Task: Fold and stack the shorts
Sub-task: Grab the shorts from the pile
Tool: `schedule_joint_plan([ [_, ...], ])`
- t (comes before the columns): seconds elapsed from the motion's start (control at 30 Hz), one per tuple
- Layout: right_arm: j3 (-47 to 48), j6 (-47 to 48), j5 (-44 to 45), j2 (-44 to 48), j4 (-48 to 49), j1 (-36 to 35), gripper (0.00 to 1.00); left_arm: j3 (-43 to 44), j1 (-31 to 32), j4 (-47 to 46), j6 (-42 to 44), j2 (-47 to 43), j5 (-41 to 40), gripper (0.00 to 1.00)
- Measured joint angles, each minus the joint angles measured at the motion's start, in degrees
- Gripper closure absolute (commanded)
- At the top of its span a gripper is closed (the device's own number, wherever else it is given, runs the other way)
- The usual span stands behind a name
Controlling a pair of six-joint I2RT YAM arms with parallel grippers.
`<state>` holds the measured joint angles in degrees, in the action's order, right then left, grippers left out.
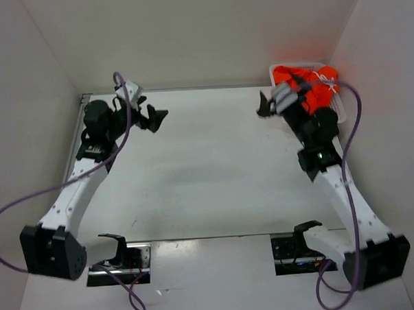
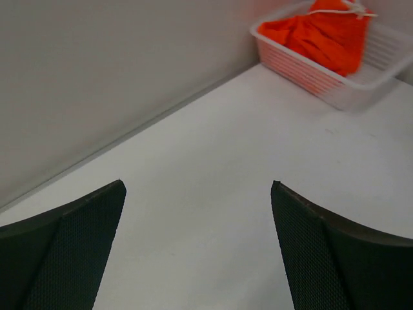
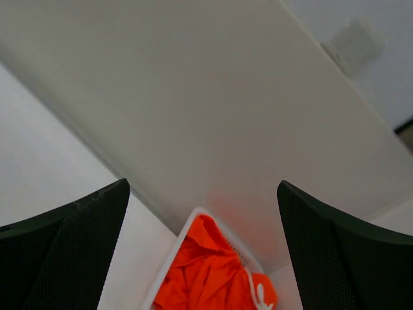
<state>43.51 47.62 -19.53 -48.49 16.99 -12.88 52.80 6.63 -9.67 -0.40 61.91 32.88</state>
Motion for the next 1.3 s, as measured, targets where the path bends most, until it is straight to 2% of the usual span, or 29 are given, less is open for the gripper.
schedule_joint_plan([
  [0.1, 18.6, -16.4, 11.4, -19.2, 1.6, 1.8, 0.0, 11.7, 3.4, -0.6, 0.1, 14.1, -10.8, 0.0],
  [0.2, 35.6, -31.5, 16.2, -36.2, -6.7, 6.8, 0.0, 22.9, 5.3, 8.7, 0.2, 27.2, -17.1, 0.0],
  [0.3, 49.8, -43.5, 20.5, -52.7, -13.8, 11.4, 0.15, 35.5, 5.8, 16.7, 0.2, 40.1, -20.0, 0.0],
  [0.37, 55.8, -49.0, 24.9, -61.0, -19.6, 13.4, 0.15, 39.0, 5.9, 20.8, 0.2, 44.5, -20.4, 0.0],
  [0.47, 63.5, -54.1, 31.0, -71.7, -24.9, 15.0, 0.15, 39.5, 6.1, 25.7, 0.2, 46.9, -21.0, 0.0],
  [0.63, 68.8, -57.7, 38.5, -81.6, -29.4, 16.6, 0.17, 39.4, 7.9, 28.6, 0.2, 47.1, -23.8, 0.0],
  [0.83, 69.3, -57.8, 43.1, -85.5, -30.2, 19.1, 0.17, 37.4, 9.1, 29.9, 0.2, 47.0, -26.7, 0.0],
  [0.9, 69.7, -57.8, 44.3, -86.3, -30.2, 19.8, 0.2, 37.0, 9.1, 30.4, 0.2, 47.0, -27.7, 0.0],
  [1.0, 70.1, -57.5, 44.8, -87.0, -30.1, 20.2, 0.4, 37.0, 9.0, 30.7, 0.2, 47.0, -29.0, 0.0],
  [1.03, 70.1, -57.4, 44.8, -87.2, -30.2, 20.2, 0.57, 37.0, 9.0, 30.7, 0.2, 47.0, -29.5, 0.0],
  [1.13, 70.1, -57.0, 44.5, -87.5, -30.2, 20.2, 0.81, 37.0, 9.0, 30.7, 0.2, 47.0, -30.7, 0.0],
  [1.17, 70.1, -56.8, 44.3, -87.5, -30.2, 20.2, 0.96, 37.0, 9.0, 30.7, 0.2, 47.0, -30.9, 0.0],
  [1.2, 70.1, -56.7, 44.0, -87.6, -30.2, 20.2, 1.0, 37.0, 9.0, 30.7, 0.2, 47.0, -31.2, 0.0],
  [1.3, 70.1, -56.3, 43.1, -87.6, -30.1, 20.2, 1.0, 36.9, 9.0, 30.7, 0.2, 47.0, -31.5, 0.0],
])
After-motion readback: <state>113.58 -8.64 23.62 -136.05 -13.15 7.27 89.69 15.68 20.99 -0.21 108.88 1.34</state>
